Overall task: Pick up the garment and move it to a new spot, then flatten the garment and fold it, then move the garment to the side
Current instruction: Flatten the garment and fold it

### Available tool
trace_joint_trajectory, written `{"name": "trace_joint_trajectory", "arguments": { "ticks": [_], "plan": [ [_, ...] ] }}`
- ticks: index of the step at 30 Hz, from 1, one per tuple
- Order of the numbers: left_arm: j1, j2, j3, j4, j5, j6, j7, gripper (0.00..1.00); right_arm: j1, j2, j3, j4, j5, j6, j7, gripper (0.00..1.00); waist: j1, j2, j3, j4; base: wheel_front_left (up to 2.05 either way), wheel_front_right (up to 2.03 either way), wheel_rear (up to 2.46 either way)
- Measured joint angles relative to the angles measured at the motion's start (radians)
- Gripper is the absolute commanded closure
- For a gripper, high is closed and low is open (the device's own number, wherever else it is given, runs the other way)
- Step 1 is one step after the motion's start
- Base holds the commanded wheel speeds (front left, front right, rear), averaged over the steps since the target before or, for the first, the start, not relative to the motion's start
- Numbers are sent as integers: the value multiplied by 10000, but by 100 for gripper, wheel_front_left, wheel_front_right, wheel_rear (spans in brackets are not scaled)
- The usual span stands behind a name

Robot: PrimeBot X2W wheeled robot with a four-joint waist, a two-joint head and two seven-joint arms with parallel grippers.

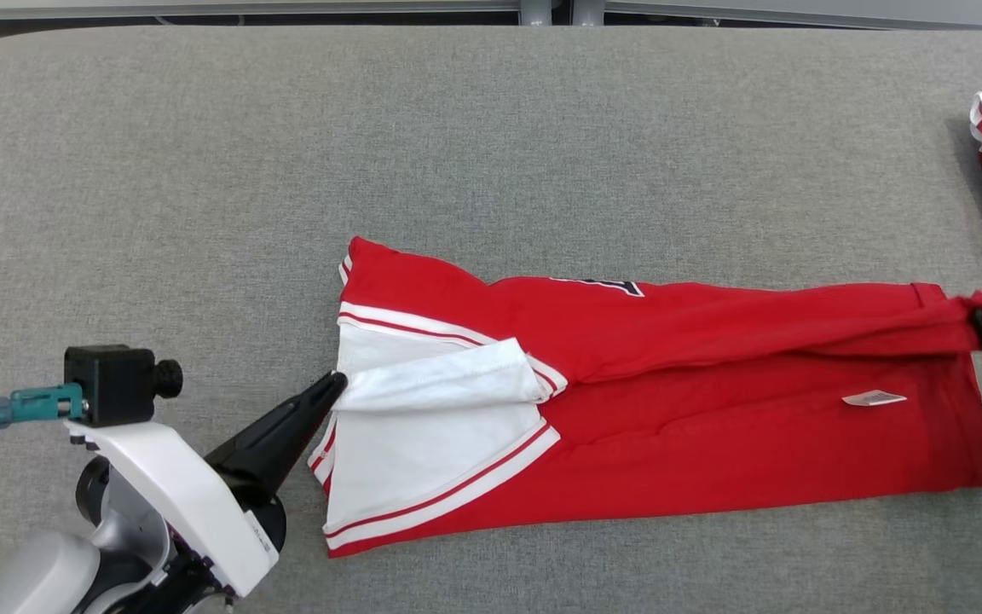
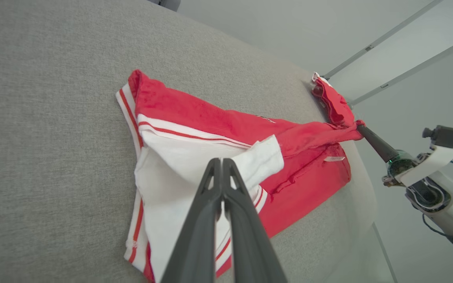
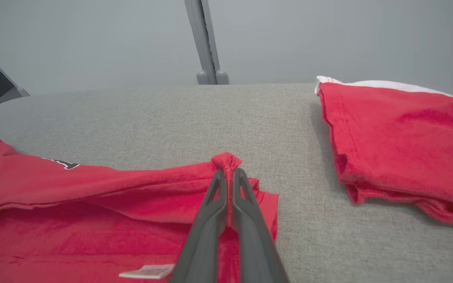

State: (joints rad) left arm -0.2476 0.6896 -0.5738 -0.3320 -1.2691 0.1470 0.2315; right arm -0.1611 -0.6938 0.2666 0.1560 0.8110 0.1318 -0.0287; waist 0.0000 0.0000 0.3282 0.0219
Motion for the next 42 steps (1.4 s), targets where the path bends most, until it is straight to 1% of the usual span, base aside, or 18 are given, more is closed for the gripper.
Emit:
{"name": "trace_joint_trajectory", "arguments": {
  "ticks": [1,2,3,4,5,7,8,13,17,24,27,33,37,38,39,40,41,42],
  "plan": [
    [73,-2,-19,21,0,10,-35,100,157,71,-59,-38,-23,0,94,63,0,0,-19,-10,0,0,0],
    [164,0,-50,54,0,42,-54,100,326,148,-167,-48,-23,0,155,7,0,0,-40,-20,0,0,0],
    [258,2,-75,104,2,56,-79,100,488,196,-280,-75,-23,0,207,0,0,0,-60,-28,0,0,0],
    [355,8,-111,159,23,90,-125,100,658,249,-401,-104,-10,0,299,0,0,0,-80,-33,0,0,0],
    [436,21,-144,213,71,128,-157,90,842,311,-560,-134,2,0,303,0,0,0,-100,-33,0,0,0],
    [509,50,-188,267,148,146,-182,41,1044,360,-731,-163,23,0,328,0,0,0,-121,-29,0,0,0],
    [577,84,-242,334,255,188,-232,0,1279,395,-940,-192,84,0,397,0,0,0,-150,-19,0,0,0],
    [887,-12,-357,702,961,437,-965,0,2538,702,-1977,-378,408,-2,704,0,0,0,-358,23,0,0,0],
    [1094,-301,-477,1108,1973,832,-2038,0,2996,1285,-2796,-514,222,-2,391,0,0,0,-537,43,0,0,0],
    [1386,-1496,-759,2197,3685,1490,-4385,0,2910,2566,-3141,-134,-253,-2,-203,0,0,0,-783,159,0,0,0],
    [1382,-2096,-807,2786,4648,1703,-4828,0,2353,2880,-2961,460,-297,-2,-244,0,0,0,-854,262,0,0,0],
    [1391,-3588,-368,3080,7055,1563,-4930,0,1647,2991,-2721,2403,13,-8,301,0,0,0,-1052,738,0,0,0],
    [1964,-4360,130,3087,8155,1285,-4932,0,1594,2859,-2564,2959,236,-10,512,0,0,0,-1144,1158,0,0,0],
    [2088,-4516,297,3110,8339,1193,-4932,0,1601,2811,-2516,3010,314,-12,564,2,0,0,-1159,1247,0,0,0],
    [2205,-4663,454,3118,8475,1080,-4932,0,1602,2765,-2468,3045,391,-12,604,51,0,0,-1169,1316,0,0,0],
    [2317,-4803,591,3135,8615,963,-4932,0,1603,2711,-2389,3045,476,-13,627,88,0,0,-1174,1365,0,0,0],
    [2423,-4928,729,3158,8761,828,-4932,0,1603,2663,-2320,3032,564,-13,640,100,0,0,-1165,1389,0,0,0],
    [2500,-5041,848,3195,8888,704,-4932,0,1603,2617,-2242,3010,631,-13,650,100,0,0,-1145,1393,0,0,0]
  ]
}}
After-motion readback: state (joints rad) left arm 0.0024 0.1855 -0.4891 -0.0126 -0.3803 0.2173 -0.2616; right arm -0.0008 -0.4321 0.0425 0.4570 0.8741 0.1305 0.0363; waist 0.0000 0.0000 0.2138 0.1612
